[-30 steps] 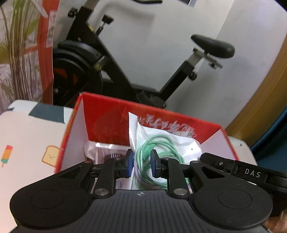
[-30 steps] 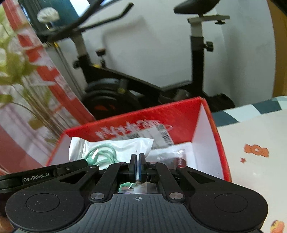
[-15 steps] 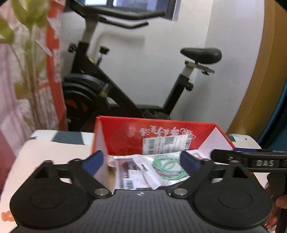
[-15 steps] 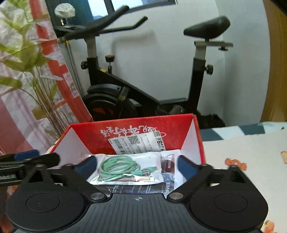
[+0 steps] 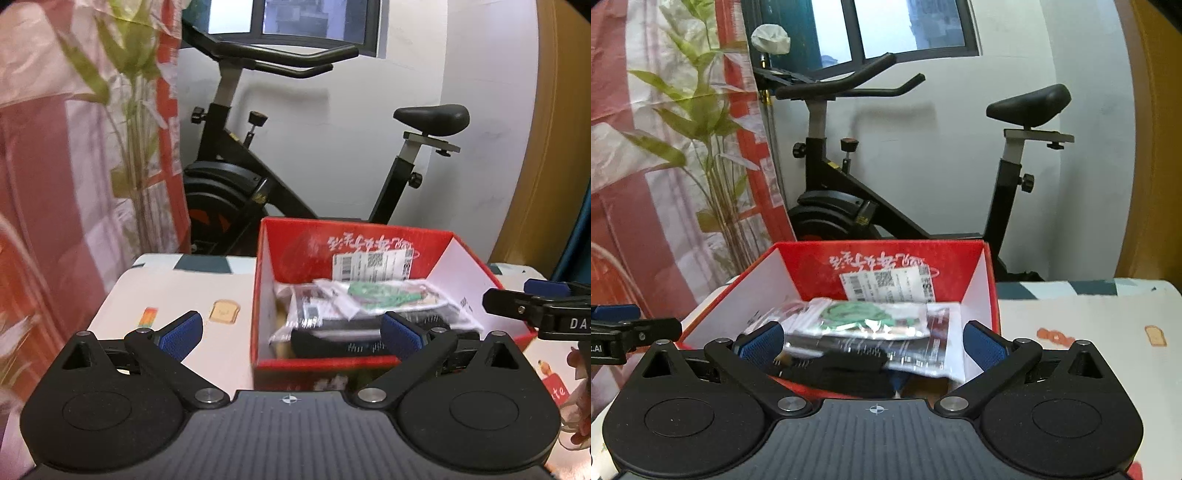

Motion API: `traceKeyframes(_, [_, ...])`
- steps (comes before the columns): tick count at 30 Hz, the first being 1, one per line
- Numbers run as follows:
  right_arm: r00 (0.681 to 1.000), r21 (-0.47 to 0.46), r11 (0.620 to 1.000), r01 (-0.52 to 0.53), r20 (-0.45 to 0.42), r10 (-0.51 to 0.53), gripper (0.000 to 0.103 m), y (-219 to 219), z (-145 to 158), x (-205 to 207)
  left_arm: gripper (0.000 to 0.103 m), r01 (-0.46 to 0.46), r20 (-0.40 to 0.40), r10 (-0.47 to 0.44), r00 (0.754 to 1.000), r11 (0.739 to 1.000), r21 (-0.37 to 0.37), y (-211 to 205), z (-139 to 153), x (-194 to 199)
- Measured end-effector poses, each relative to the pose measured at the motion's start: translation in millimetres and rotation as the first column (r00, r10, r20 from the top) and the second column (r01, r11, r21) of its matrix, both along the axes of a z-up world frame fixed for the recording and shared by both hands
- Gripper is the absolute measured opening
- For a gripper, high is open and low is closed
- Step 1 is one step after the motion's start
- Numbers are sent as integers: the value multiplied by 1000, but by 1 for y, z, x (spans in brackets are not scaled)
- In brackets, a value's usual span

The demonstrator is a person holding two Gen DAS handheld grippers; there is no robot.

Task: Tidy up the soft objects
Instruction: 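Move both tools down to the black eye mask by the box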

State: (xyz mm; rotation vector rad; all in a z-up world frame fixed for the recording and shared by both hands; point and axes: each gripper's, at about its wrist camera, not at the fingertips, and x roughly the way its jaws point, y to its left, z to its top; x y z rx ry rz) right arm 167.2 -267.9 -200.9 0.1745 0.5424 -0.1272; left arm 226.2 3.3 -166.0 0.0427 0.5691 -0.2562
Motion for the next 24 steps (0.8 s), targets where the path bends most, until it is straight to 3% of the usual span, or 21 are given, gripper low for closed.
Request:
traceKeyframes(11, [1000, 15, 1000, 5, -11, -4, 103, 5, -26, -43, 103, -20, -43, 20, 999, 1000, -5, 11, -22, -30])
traceKeyframes(20, [997, 45, 997, 64, -43, -62, 103, 0, -70, -69, 103, -70, -65, 73, 995, 997, 45, 22, -63, -39])
traceKeyframes(24, [994, 96, 991, 90, -75, -83, 103, -7, -91, -78, 101, -87, -115, 82, 990, 995, -39, 32, -77, -42])
